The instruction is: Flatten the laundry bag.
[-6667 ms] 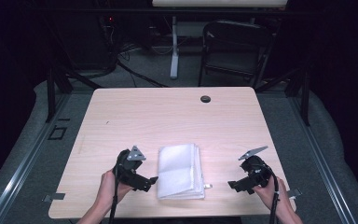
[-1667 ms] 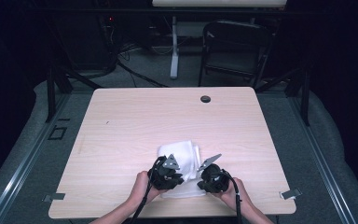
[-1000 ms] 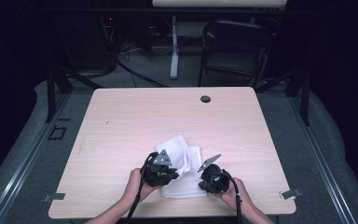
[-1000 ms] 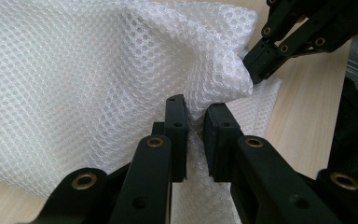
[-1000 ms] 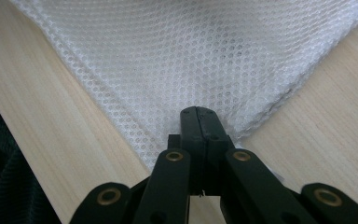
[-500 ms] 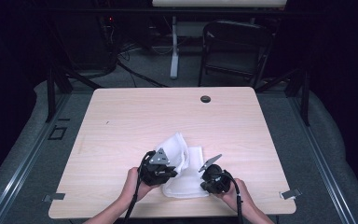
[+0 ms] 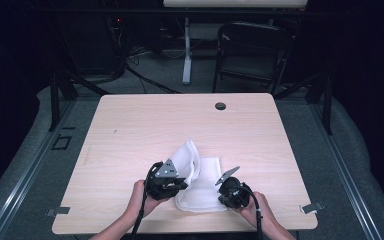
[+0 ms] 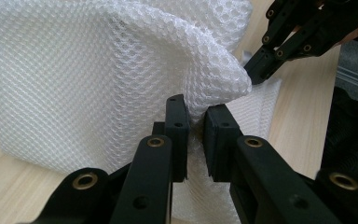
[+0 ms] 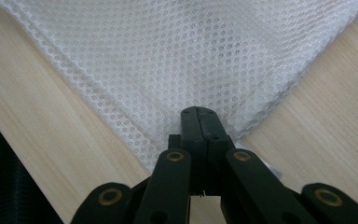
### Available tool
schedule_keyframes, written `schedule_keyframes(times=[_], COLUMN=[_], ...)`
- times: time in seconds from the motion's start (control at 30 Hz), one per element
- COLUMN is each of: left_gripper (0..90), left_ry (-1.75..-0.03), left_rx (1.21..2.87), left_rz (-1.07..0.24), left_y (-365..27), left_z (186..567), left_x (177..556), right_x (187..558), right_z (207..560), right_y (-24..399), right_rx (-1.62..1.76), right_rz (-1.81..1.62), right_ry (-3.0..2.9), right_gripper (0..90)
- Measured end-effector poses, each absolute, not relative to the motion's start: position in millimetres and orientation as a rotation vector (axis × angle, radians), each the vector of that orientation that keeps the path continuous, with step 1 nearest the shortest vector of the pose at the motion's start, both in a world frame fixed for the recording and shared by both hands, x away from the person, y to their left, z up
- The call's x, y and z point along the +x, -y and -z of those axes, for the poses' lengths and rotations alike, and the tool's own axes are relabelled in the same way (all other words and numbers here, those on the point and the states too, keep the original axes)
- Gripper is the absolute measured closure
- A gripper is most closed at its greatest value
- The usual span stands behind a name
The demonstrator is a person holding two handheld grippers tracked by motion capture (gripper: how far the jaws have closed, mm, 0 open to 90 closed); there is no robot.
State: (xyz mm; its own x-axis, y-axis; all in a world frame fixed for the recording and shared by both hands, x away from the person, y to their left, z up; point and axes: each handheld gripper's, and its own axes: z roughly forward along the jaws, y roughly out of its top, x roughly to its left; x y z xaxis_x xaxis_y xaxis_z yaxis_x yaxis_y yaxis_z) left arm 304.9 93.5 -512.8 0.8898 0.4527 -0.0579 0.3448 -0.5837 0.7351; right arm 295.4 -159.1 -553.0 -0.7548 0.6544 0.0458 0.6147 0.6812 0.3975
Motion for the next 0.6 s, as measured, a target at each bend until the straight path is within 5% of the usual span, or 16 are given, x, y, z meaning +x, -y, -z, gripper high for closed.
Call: schedule_keyframes(times=[0.6], left_gripper=[81.9], left_ry=[-0.701], left_rx=[2.216], left_rz=[-0.227], left_y=[-125.1], left_z=[504.9], left_x=[294.1], right_x=[291.0], right_z=[552.5], right_y=[158.1], right_rx=[1.065], right_rz=[-0.56], right_ry=[-2.753], right_gripper=[90.0])
